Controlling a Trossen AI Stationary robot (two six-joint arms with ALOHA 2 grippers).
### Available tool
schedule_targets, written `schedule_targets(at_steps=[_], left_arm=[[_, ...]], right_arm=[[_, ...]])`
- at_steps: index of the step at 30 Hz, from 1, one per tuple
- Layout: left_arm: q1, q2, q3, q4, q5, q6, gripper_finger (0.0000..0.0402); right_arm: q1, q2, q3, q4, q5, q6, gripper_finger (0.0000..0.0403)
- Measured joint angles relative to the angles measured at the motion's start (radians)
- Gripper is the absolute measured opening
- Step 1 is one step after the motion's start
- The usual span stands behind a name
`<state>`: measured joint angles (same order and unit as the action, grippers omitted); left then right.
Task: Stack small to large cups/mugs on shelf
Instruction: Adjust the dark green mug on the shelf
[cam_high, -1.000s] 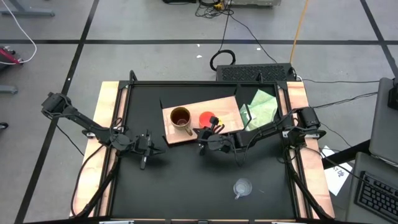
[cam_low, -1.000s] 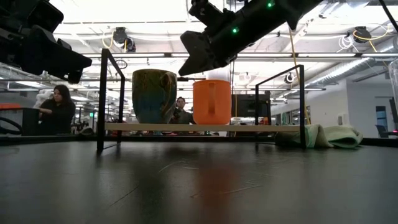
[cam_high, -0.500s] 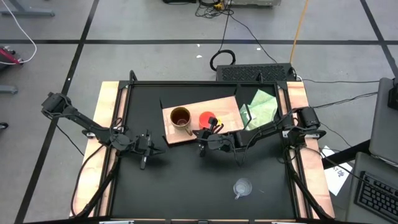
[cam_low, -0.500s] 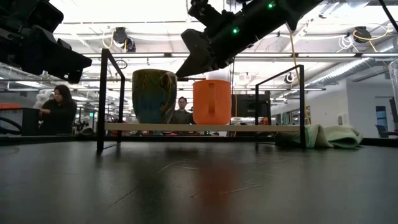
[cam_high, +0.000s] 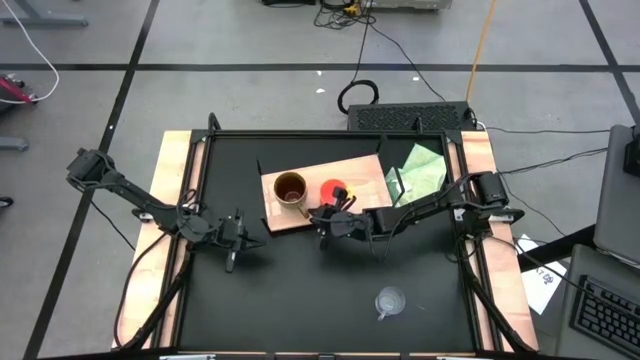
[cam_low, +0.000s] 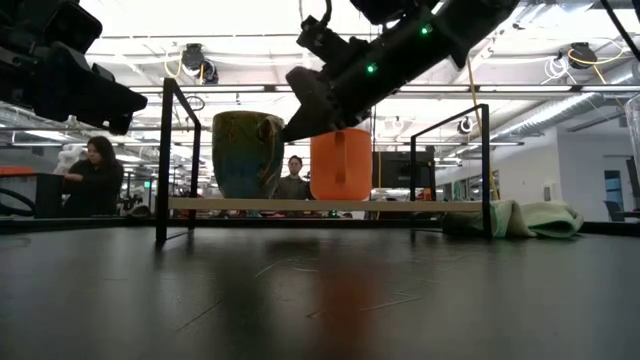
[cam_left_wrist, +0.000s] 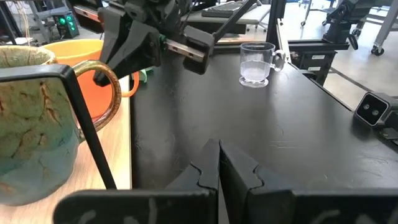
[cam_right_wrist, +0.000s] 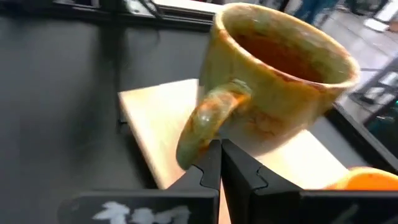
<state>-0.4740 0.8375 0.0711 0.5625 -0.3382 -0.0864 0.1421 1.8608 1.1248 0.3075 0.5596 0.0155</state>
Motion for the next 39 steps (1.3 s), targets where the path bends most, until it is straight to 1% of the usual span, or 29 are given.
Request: schedule_targets(at_steps=[3, 15, 19, 33, 37, 39], left_arm=[[0.000, 0.000, 0.000, 0.000, 0.000, 0.000, 0.0010], [0.000, 0.000, 0.000, 0.001, 0.000, -0.003, 0.0010], [0.000, 0.000, 0.000, 0.001, 0.000, -0.003, 0.0010], [0.000, 0.000, 0.000, -0.010, 0.000, -0.006, 0.0010], [0.000, 0.000, 0.000, -0.011, 0.000, -0.006, 0.0010], [0.000, 0.000, 0.000, -0.011, 0.000, -0.006, 0.0010]], right_arm=[[0.000, 0.001, 0.000, 0.014, -0.040, -0.005, 0.0000], [0.004, 0.001, 0.000, 0.017, -0.043, -0.008, 0.0000], [0.004, 0.001, 0.000, 0.022, -0.121, -0.008, 0.0000], [0.004, 0.001, 0.000, 0.038, -0.123, -0.012, 0.0000], [0.004, 0.001, 0.000, 0.065, -0.173, -0.029, 0.0000], [0.004, 0.001, 0.001, 0.072, -0.176, -0.030, 0.0000]])
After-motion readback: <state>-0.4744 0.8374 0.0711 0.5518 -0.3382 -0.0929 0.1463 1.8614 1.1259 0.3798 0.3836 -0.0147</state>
